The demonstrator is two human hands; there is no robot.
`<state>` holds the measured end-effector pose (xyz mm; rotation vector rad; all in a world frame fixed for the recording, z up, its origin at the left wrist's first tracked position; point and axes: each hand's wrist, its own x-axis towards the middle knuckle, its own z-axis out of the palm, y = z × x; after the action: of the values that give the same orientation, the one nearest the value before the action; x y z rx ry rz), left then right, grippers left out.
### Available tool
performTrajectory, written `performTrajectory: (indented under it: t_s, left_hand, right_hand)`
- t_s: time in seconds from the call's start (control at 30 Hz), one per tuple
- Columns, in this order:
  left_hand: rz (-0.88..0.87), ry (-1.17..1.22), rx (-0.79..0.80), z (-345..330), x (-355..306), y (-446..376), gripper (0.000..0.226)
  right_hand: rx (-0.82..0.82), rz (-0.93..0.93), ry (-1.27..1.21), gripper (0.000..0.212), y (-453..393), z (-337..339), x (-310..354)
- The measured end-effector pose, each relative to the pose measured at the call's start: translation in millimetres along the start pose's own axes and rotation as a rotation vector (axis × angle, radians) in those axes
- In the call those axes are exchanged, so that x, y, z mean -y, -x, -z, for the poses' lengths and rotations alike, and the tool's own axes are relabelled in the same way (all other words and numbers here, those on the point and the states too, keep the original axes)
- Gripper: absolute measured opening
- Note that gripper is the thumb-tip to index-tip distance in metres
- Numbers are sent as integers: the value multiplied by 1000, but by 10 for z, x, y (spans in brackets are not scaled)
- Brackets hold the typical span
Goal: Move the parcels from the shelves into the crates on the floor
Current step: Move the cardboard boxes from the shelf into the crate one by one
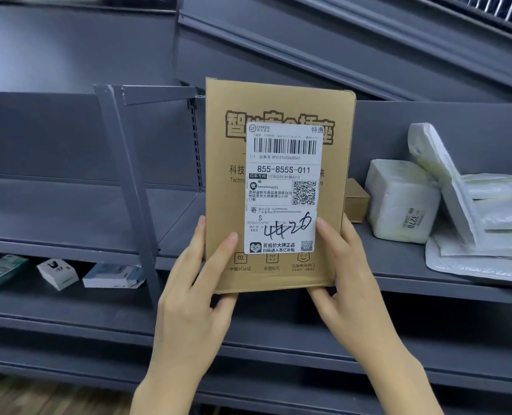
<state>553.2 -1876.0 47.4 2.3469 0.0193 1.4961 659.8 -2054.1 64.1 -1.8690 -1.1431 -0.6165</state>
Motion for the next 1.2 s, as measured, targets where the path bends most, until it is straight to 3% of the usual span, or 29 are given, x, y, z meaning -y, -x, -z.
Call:
performTrajectory:
  t_s: [0.23,0.47,0.7,1.0,1.2]
  left_hand:
    - [66,32,41,108,132,107,94]
    - [242,30,250,99,383,636,96]
    - [376,51,482,-133,460,1457,92]
    - [609,53,830,-734,136,2733,104]
    - [837,123,985,-1150,79,3792,91]
  right_hand:
    - [28,-35,4,98,60,-186,111]
    - [190,-189,2,93,481,-601,127]
    - [365,-460,18,98,1348,-899,-36]
    - [609,-726,-15,98,2658,-910,-615]
    - [821,-840,-25,94,3643,-1110,-1097]
